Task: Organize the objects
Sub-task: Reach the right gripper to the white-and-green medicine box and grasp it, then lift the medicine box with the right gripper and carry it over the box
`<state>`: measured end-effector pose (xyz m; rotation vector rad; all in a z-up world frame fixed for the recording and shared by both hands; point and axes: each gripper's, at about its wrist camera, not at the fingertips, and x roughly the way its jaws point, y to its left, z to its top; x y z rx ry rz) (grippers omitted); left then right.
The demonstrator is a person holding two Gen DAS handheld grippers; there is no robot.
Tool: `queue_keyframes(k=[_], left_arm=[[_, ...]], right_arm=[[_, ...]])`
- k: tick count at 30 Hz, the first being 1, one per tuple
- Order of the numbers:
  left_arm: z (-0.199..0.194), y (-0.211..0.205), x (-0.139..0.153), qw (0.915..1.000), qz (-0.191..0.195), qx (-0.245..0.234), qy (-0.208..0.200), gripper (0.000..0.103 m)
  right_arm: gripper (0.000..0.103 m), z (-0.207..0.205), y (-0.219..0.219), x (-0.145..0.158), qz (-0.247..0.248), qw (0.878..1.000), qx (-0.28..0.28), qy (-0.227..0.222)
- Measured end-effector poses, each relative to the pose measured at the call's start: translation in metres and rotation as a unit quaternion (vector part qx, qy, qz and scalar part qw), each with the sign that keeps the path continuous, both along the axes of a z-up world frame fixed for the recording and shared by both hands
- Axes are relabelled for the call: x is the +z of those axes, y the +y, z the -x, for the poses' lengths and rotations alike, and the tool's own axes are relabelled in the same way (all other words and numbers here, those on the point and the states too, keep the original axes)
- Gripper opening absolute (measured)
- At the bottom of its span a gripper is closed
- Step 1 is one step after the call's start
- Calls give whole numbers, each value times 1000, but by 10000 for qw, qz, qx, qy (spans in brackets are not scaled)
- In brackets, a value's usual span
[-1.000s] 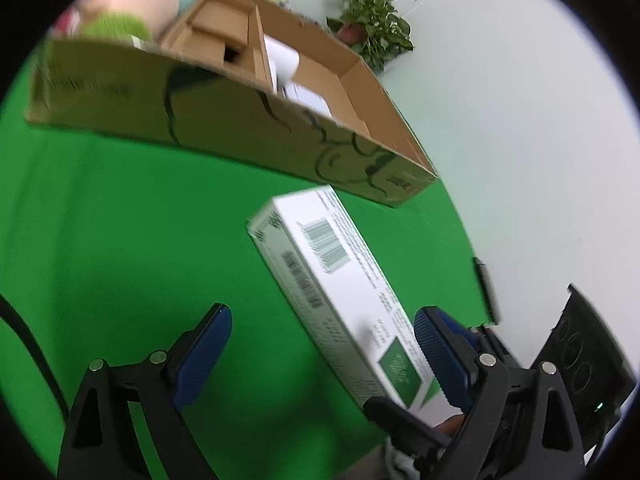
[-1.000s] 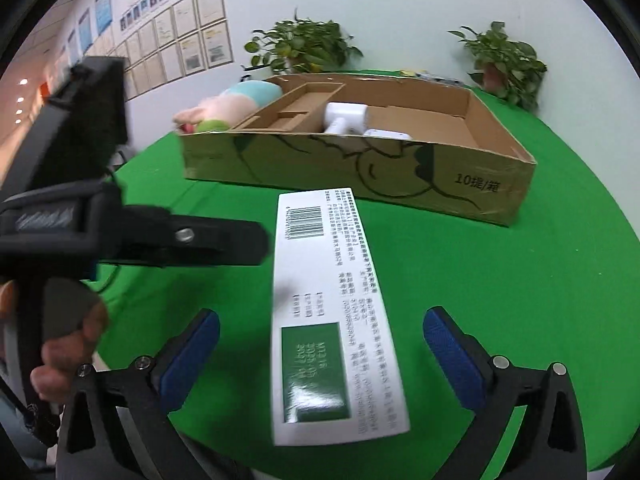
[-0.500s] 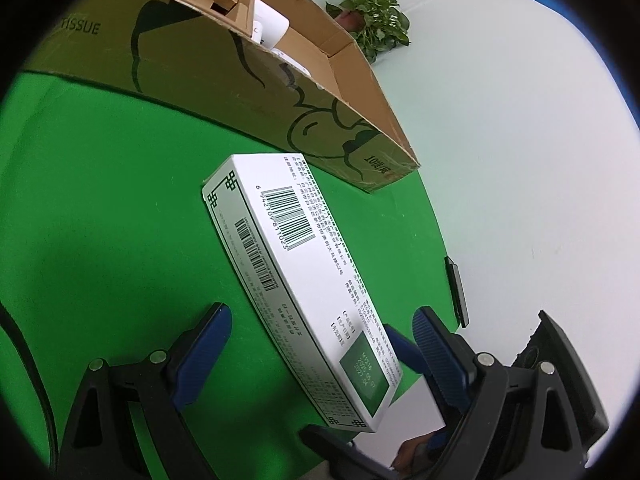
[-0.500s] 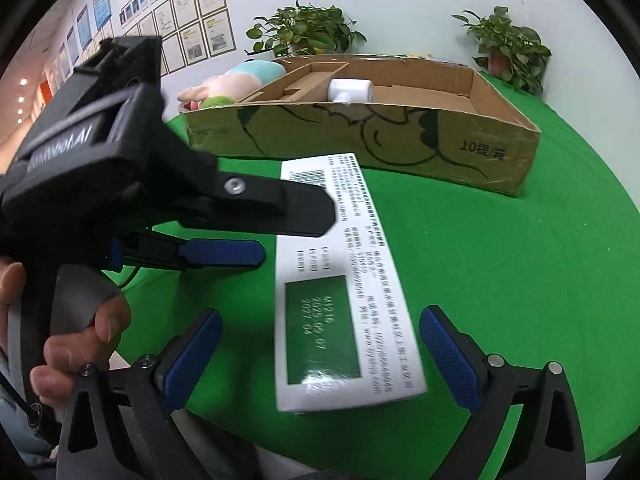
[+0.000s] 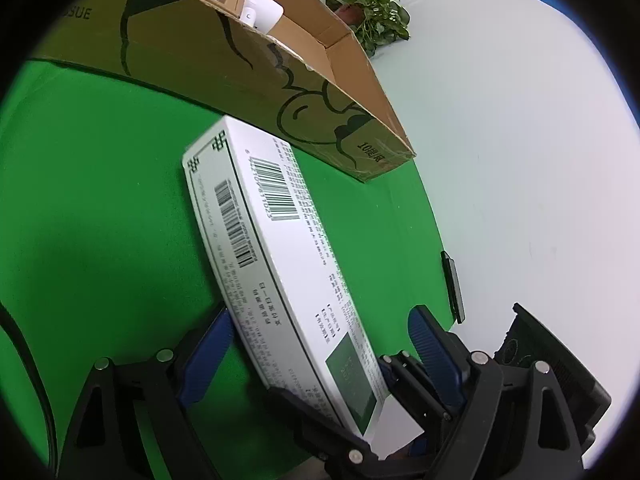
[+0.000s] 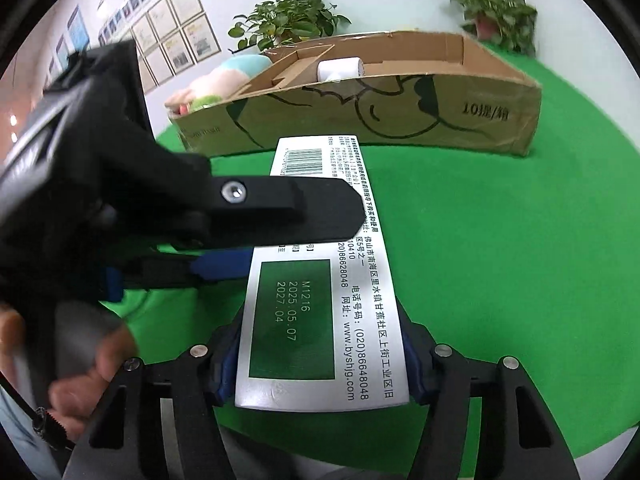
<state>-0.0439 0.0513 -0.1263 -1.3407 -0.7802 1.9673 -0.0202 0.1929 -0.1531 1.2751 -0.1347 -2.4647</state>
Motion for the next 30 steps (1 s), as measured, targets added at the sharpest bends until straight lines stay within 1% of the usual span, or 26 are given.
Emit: queue_keyframes(k=[1,2,3,4,5,6,8,17,27,30], left_arm=[[-1,0,-1,10000,-14,9,-17,81],[-2,1,-2,10000,-18,-3,-40,71],[-2,2,-3,10000,-10,-31,-74,64],[-3,2,-4,10000,24,-44,-73,61],[-4,3,-4,10000,44,-51,-69,53],[-5,3,-5,9999,37,-74,-79,51],[-6,2,-4,9999,-61,-82,-60,51],[-12,9,17,9992,-13,-214,331,48],[-9,22,58,9955,147,-376,853,48],[-2,31,72,9940,209,-412,992,48]], right_arm=[[60,1,0,0,55,10000,0,-17],[60,-2,-3,2,54,10000,8,-15],[60,-3,-4,2,46,10000,29,-10],[60,-3,-6,2,1,10000,44,25],[60,-4,-8,3,-59,9999,53,73],[60,-5,-10,4,-130,9998,69,140],[59,-7,-12,5,-209,9995,82,220],[59,-9,-9,18,-336,9974,20,637],[59,-8,-1,50,-280,9933,-123,1117],[59,-3,2,59,-243,9922,-184,1205]])
